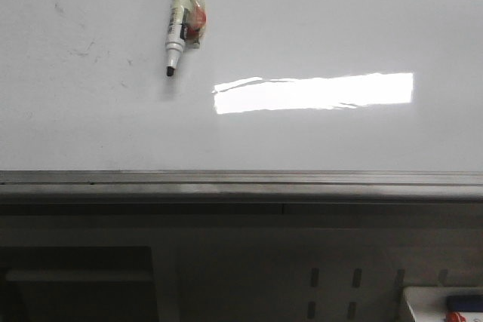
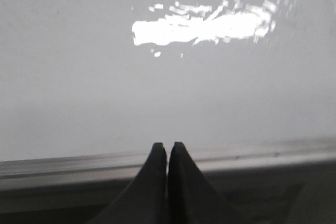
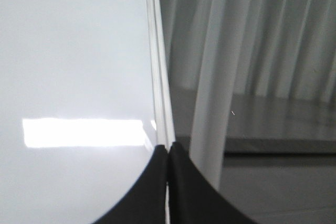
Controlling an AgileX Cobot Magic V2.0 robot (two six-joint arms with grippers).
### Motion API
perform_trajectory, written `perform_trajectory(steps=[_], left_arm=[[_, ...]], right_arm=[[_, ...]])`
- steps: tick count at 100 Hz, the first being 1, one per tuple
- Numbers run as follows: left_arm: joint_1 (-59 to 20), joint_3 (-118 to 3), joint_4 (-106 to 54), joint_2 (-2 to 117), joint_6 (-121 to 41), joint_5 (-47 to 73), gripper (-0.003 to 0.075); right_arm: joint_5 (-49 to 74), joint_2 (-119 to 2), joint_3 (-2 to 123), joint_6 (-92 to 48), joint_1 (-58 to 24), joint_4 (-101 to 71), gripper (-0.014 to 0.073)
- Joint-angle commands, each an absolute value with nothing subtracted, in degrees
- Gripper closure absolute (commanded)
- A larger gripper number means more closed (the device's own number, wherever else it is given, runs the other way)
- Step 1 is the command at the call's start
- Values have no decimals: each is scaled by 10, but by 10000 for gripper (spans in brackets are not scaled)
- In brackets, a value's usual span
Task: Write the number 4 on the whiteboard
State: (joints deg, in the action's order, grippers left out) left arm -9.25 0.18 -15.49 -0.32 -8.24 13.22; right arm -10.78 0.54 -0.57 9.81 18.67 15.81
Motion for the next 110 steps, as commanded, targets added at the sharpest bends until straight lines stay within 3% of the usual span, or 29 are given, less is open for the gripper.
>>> perform_trajectory(steps=[1, 7, 18, 34, 56, 80, 90, 102, 110], left_arm=[[-92, 22, -318, -17, -79, 42, 741], [-92, 22, -442, -17, -79, 28, 741], [-92, 22, -607, -17, -79, 24, 741], [-92, 16, -664, -17, -83, 35, 741], [-92, -54, -528, 11, -97, 102, 741], [-92, -204, -306, 170, -98, 207, 726], [-92, -256, -280, 238, -99, 238, 604], [-92, -295, -290, 291, -140, 274, 330], [-92, -306, -296, 311, -158, 293, 267]], right_arm=[[-197, 14, -19, 238, 181, 123, 658], [-152, 14, -19, 341, 179, 121, 658], [-70, 14, -19, 381, 179, 121, 658], [-143, 14, -17, 465, 154, 111, 658], [-131, -29, 74, 465, 24, 300, 658], [-32, -182, 207, 465, -154, 413, 622], [-20, -236, 236, 465, -207, 445, 485], [25, -282, 256, 465, -252, 448, 267], [38, -297, 258, 465, -271, 448, 195]])
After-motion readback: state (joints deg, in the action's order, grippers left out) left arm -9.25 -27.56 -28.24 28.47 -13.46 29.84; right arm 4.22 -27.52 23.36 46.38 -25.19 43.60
